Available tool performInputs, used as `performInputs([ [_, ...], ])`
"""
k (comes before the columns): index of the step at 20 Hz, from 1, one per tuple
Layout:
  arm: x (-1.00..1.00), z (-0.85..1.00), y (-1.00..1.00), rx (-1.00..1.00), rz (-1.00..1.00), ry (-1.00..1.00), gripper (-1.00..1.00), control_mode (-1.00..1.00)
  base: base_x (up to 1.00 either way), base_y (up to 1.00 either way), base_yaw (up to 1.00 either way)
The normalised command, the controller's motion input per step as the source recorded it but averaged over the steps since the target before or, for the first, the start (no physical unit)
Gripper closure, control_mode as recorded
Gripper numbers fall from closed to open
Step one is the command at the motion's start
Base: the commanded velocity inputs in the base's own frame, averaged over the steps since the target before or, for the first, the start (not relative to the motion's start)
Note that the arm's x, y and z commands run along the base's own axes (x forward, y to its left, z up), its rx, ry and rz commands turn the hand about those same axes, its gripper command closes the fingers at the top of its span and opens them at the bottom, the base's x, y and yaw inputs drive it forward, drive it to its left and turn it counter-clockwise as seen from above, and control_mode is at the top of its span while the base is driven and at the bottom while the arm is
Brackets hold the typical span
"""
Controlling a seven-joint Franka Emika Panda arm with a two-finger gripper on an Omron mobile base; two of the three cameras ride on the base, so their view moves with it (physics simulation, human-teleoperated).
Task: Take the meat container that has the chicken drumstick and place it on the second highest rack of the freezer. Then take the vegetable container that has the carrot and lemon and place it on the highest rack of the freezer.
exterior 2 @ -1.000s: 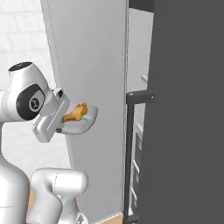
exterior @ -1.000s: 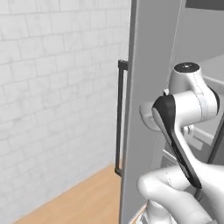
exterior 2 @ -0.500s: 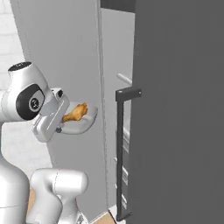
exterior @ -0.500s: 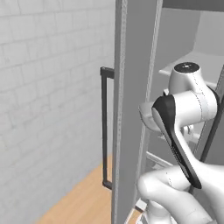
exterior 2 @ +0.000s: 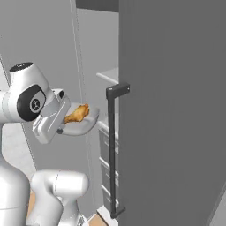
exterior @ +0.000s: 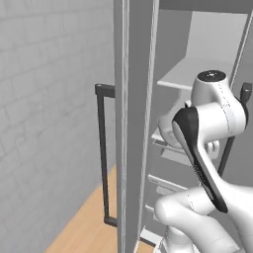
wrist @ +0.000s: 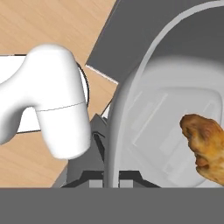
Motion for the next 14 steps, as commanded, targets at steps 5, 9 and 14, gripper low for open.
performInputs([
  [5,0.00,0.00,0.00,0.00,0.00,0.00,1.00,1.00,0.60,0.19,-0.35],
  [9,0.00,0.00,0.00,0.00,0.00,0.00,1.00,1.00,0.40,0.02,-0.24],
  [14,0.00,0.00,0.00,0.00,0.00,0.00,1.00,1.00,0.34,0.01,-0.17],
])
